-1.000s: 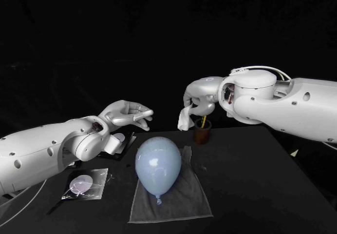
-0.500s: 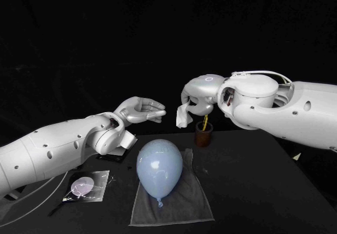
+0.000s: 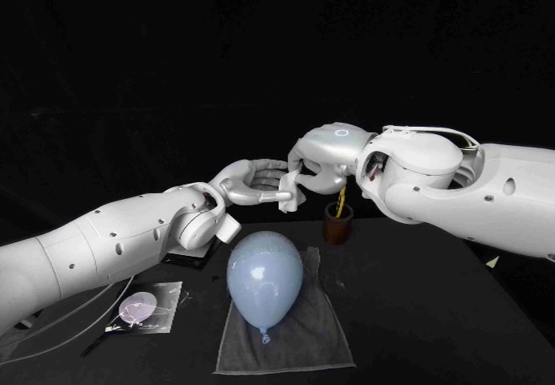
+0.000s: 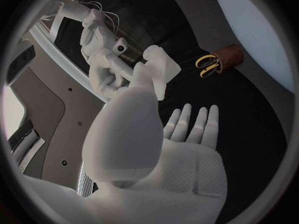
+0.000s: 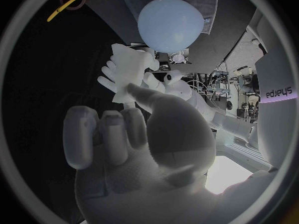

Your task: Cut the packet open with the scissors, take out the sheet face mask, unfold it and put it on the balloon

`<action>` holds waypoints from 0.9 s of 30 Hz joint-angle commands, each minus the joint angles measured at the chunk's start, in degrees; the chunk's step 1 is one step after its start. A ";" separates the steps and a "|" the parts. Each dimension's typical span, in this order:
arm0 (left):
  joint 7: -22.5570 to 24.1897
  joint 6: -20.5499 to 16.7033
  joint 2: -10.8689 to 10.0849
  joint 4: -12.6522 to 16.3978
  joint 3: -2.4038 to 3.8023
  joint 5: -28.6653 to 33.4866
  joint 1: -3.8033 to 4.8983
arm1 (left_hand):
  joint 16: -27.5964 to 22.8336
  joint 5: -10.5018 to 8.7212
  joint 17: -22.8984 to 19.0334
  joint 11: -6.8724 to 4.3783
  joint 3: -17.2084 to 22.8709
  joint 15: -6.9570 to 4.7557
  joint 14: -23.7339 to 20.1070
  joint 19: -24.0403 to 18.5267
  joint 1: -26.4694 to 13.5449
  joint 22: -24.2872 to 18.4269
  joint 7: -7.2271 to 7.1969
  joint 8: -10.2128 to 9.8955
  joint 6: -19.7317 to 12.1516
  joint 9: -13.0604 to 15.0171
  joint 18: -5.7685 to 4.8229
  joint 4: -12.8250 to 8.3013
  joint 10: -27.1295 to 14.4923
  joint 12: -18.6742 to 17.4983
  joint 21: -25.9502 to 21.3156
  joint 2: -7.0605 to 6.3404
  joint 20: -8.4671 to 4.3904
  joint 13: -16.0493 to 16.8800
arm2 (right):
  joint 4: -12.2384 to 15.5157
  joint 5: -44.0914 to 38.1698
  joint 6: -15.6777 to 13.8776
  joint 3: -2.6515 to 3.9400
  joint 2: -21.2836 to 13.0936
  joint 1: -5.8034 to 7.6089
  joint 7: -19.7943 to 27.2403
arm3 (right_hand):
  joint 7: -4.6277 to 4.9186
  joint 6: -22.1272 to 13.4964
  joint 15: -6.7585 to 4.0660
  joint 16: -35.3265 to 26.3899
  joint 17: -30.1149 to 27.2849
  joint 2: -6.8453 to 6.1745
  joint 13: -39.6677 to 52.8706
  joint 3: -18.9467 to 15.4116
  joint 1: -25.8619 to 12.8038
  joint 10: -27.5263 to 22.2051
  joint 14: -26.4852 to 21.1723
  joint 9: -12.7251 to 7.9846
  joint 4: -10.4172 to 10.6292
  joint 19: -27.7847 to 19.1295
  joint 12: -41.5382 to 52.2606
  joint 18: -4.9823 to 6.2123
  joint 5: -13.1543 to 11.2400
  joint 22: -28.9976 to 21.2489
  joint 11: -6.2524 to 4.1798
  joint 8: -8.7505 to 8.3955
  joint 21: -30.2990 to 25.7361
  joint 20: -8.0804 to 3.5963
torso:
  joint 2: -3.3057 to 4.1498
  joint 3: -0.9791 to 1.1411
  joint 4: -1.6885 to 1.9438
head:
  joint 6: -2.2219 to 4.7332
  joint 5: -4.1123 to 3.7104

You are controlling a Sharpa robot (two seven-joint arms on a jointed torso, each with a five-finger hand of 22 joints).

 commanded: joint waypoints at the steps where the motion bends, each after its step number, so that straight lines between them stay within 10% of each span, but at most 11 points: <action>1: 1.32 4.57 0.26 -0.01 0.09 -1.12 0.08 | -0.23 0.14 -0.16 -0.84 -0.22 0.08 -0.24 -0.69 -0.28 -0.06 0.46 -0.08 0.06 0.09 -0.81 0.02 0.17 0.04 -0.39 -0.14 0.01 0.10 | 0.00 -0.96 -2.39 -0.01 0.16 -0.10 0.99 | -0.49 0.78 -0.31 0.20 15.09 -0.33 7.60 0.35 0.28 1.64 5.87 6.15 0.03 3.99 0.29 -0.91 0.40 11.10 -0.29 1.69 0.32 -0.09 | -0.02 0.00 0.02 | -0.05 0.03; 8: 1.83 9.89 0.24 0.59 0.10 2.30 0.08 | 5.87 -0.13 2.77 -0.63 4.00 -1.38 9.74 -2.44 0.63 -0.11 2.66 5.94 11.75 3.84 -0.80 -0.57 10.95 3.54 -0.45 7.15 0.04 0.80 | -0.22 -0.96 -2.47 -0.07 0.38 -0.37 1.06 | -0.49 0.78 -0.31 0.20 15.09 -0.33 7.60 0.35 0.28 1.64 5.87 6.15 0.03 3.99 0.29 -0.91 0.40 11.10 -0.29 1.69 0.32 -0.09 | 0.00 -0.02 0.09 | -0.16 -0.02; 9: 1.96 10.38 0.21 0.60 0.10 3.10 0.08 | 6.94 -0.04 3.02 -0.73 4.53 -1.95 11.86 -1.84 1.60 -0.01 2.90 8.81 17.38 5.51 -0.72 -0.89 13.50 4.05 -0.30 8.58 0.03 0.87 | -0.30 -0.96 -2.36 -0.07 0.41 -0.39 1.01 | -0.49 0.78 -0.31 0.20 15.09 -0.33 7.60 0.35 0.28 1.64 5.87 6.15 0.03 3.99 0.29 -0.91 0.40 11.10 -0.29 1.69 0.32 -0.09 | -0.02 -0.03 0.04 | -0.14 0.00; 15: 2.70 11.42 -0.28 0.47 0.11 7.94 0.08 | 13.45 -0.12 5.44 2.22 6.20 -7.42 20.94 12.20 6.07 1.78 2.39 12.56 28.54 7.00 1.58 -1.09 26.97 7.09 2.97 13.63 -0.38 2.06 | -0.92 -1.03 -1.51 -0.17 0.42 -0.47 0.69 | -0.51 0.80 -0.33 0.20 15.09 -0.38 7.64 0.41 0.28 1.68 5.87 6.14 0.06 3.98 0.31 -0.91 0.40 11.09 -0.31 1.67 0.30 -0.10 | -0.04 -0.01 -0.01 | -0.18 0.02; 27: 1.51 10.61 -2.03 0.08 0.10 9.79 0.09 | 20.80 -0.10 9.17 0.67 4.88 -9.38 23.04 18.04 7.86 2.42 3.71 11.29 33.59 6.73 5.01 -0.69 31.86 7.52 5.43 14.43 -0.33 2.81 | -1.82 -1.77 -1.25 -0.29 -0.05 -0.73 -0.33 | -0.51 0.80 -0.33 0.20 15.09 -0.38 7.64 0.41 0.28 1.68 5.87 6.14 0.06 3.98 0.31 -0.91 0.40 11.09 -0.31 1.67 0.30 -0.10 | -0.03 0.03 0.08 | -0.57 -0.36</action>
